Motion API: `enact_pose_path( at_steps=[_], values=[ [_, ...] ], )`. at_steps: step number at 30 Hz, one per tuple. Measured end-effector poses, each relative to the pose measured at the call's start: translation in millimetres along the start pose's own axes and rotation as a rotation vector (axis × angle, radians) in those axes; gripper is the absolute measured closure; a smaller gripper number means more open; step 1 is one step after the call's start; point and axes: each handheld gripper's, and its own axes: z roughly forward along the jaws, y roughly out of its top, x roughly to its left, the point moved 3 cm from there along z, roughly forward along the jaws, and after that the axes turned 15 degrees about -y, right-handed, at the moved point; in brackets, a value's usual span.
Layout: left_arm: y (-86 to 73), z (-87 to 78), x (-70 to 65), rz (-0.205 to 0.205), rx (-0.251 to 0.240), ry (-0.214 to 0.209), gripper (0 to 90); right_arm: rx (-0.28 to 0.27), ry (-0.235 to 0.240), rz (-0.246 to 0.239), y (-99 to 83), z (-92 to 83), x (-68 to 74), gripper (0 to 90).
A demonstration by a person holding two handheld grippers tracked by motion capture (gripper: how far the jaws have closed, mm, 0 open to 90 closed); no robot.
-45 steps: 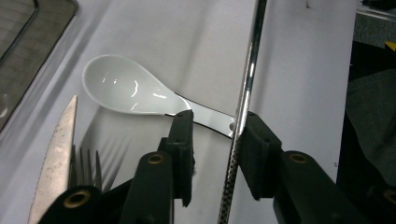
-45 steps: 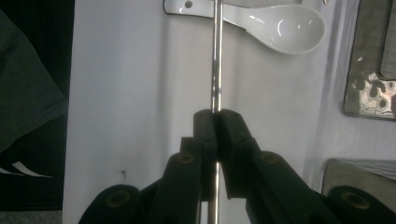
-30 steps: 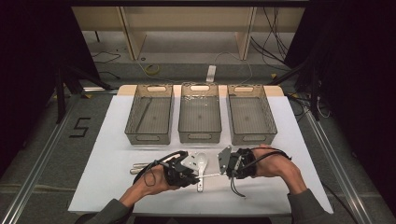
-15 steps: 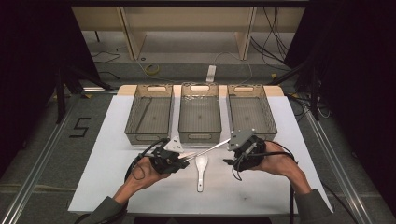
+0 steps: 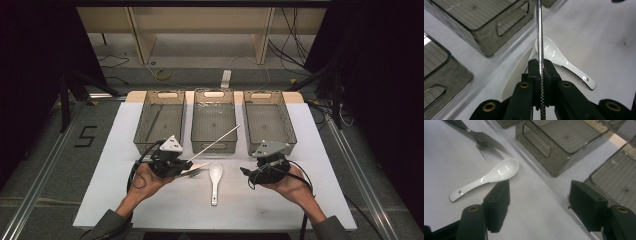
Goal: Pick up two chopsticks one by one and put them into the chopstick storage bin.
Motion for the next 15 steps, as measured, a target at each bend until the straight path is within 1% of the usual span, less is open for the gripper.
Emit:
enact_pose_path(
  at_steps=[2,4,5,6,7,12,14,15],
  values=[
    [-0.9,-5.6,5.3,-0.014,-0.010,0.020,86.2,-0.003,-0.006,0.024,-4.2,1.0,1.3,33.1],
    [-0.9,-12.7,10.3,-0.031,-0.032,0.038,86.3,-0.002,-0.017,0.034,-7.7,1.2,3.0,32.9],
    [-0.8,-16.2,12.7,-0.038,-0.046,0.048,86.3,0.000,-0.019,0.035,-9.4,1.4,3.4,32.5],
    [-0.9,-20.0,14.9,-0.043,-0.054,0.058,86.2,0.007,-0.018,0.052,-12.0,1.2,4.5,32.1],
    [-1.0,-23.6,17.2,-0.051,-0.062,0.068,86.2,0.007,-0.018,0.052,-12.0,1.2,4.5,32.1],
    [-2.5,-40.5,30.8,-0.077,-0.104,0.112,86.2,0.012,0.020,0.065,-18.4,1.0,7.4,30.9],
    [-3.5,-47.8,36.8,-0.091,-0.115,0.133,86.2,0.012,0.026,0.080,-20.0,0.1,8.8,29.9],
    [-3.9,-51.4,40.2,-0.107,-0.130,0.143,86.2,0.011,0.034,0.093,-20.6,-0.3,9.9,29.4]
  ],
)
